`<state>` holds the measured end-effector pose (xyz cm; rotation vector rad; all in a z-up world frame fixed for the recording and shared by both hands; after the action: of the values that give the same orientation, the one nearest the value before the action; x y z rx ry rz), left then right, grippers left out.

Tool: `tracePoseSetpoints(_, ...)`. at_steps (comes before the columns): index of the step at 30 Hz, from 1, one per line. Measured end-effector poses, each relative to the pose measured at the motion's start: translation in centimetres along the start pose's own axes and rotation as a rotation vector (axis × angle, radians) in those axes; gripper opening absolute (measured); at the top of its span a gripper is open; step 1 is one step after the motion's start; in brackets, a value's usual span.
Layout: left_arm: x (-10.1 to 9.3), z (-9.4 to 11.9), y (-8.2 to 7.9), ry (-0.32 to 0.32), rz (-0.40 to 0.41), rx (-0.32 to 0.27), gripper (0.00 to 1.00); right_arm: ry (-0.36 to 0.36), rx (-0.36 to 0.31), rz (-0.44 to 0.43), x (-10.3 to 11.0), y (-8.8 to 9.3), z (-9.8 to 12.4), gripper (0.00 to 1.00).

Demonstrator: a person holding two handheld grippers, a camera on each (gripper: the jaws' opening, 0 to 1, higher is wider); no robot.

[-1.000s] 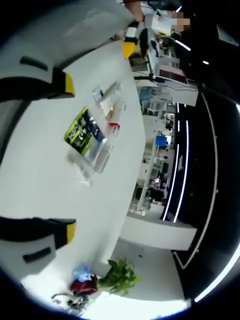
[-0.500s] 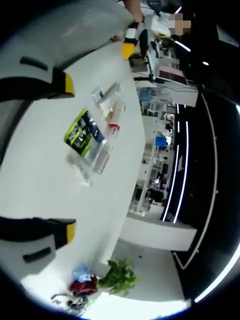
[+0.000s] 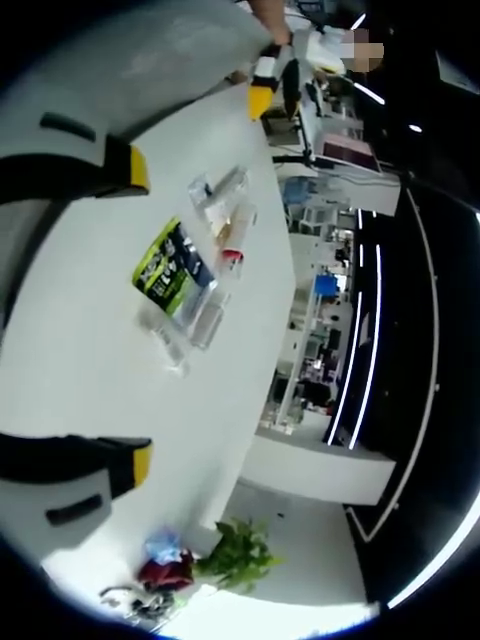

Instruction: Arrange the skincare products in the storage area until every visible bottle or jar stands upright without overlapping.

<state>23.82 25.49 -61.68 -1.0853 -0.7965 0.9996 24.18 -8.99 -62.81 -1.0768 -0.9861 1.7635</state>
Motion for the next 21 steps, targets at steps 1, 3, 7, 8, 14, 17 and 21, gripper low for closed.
tracePoseSetpoints(1,0.0,0.0,0.0,0.003,-0.003,0.001,0.97,0.001,0.002,0.002,0.0,0.0,0.0,1.0)
tracePoseSetpoints(3,-0.3,-0.1,0.1,0.023,-0.022,0.02,0.97,0.001,0.009,0.009,0.0,0.1,0.0,1.0)
tracePoseSetpoints(7,-0.6,-0.2,0.1,0.046,-0.051,0.039,0.97,-0.01,0.028,0.039,0.2,0.1,0.1,1.0)
tracePoseSetpoints(8,-0.7,-0.2,0.2,0.051,-0.061,0.045,0.97,-0.013,0.036,0.055,0.2,0.1,0.1,1.0)
tracePoseSetpoints(14,-1.6,-0.2,0.2,0.114,-0.098,0.071,0.97,-0.032,0.04,0.137,0.5,-1.8,-0.6,1.0)
tracePoseSetpoints(17,-2.0,-0.2,0.2,0.143,-0.112,0.083,0.97,-0.066,0.034,0.168,1.3,-3.0,-1.2,1.0)
tracePoseSetpoints(21,-2.2,-0.3,0.6,0.167,-0.133,0.123,0.97,-0.116,0.041,0.193,2.8,-3.9,-2.1,1.0)
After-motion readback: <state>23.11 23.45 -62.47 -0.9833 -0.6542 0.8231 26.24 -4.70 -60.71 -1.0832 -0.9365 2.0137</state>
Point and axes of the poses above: the point that each gripper's makers call its tool centre point, and the gripper's own axes: z roughly backward along the fingers, x roughly to its left, y roughly out of its underside, the point moved 3 cm from there along z, roughly backward along the fingers, and after that the axes turned 7 degrees about y, right-handed, at the moved point
